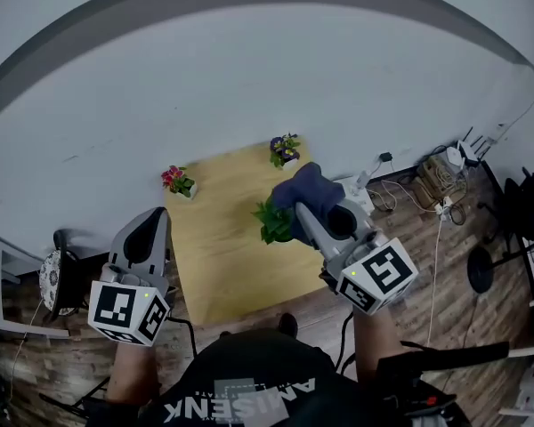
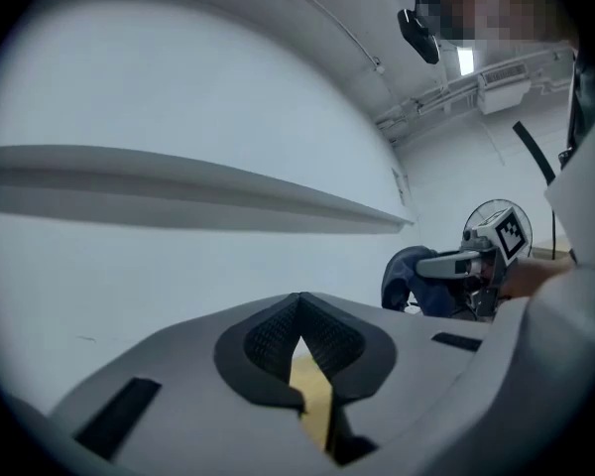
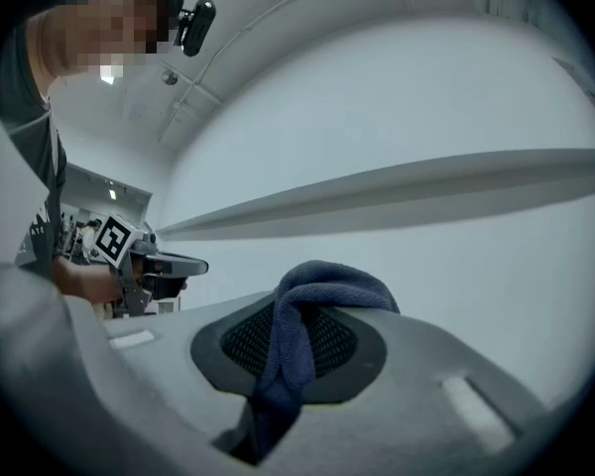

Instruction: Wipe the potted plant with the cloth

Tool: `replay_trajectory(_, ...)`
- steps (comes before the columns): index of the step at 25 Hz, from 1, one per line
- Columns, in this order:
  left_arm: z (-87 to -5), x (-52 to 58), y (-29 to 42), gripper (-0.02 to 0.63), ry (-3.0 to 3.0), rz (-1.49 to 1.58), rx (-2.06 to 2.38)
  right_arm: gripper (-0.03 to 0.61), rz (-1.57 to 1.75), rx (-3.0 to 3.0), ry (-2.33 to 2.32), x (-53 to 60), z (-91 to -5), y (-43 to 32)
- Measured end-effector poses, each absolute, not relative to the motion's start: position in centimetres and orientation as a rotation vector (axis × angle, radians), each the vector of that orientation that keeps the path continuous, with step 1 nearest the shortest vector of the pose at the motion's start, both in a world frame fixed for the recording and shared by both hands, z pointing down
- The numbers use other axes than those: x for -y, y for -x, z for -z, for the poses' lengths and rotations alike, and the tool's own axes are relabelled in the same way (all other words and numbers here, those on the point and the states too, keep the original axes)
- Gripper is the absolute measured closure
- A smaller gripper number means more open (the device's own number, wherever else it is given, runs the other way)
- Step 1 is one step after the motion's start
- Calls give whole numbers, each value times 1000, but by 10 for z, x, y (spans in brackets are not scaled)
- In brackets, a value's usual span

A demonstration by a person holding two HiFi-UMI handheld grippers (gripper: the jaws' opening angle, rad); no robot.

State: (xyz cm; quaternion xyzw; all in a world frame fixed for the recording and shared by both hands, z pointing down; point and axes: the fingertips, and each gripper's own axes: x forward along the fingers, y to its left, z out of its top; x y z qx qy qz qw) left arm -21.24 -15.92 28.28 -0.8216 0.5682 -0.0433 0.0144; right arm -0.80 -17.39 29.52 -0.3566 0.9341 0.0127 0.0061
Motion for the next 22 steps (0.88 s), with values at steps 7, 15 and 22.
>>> replay_trajectory(7,-282,169,220,612,2539,189,-1782,528,-54,-2924,1185,180,-299,11)
replay_trajectory(15,-291,179,208,612,2541,196,-1771,528,-58,-2915,1226,186,-299,2)
replay_trajectory(22,-294,181,192,612,2542,205,-1744,528,-36,-2910,1259,187,-305,-5)
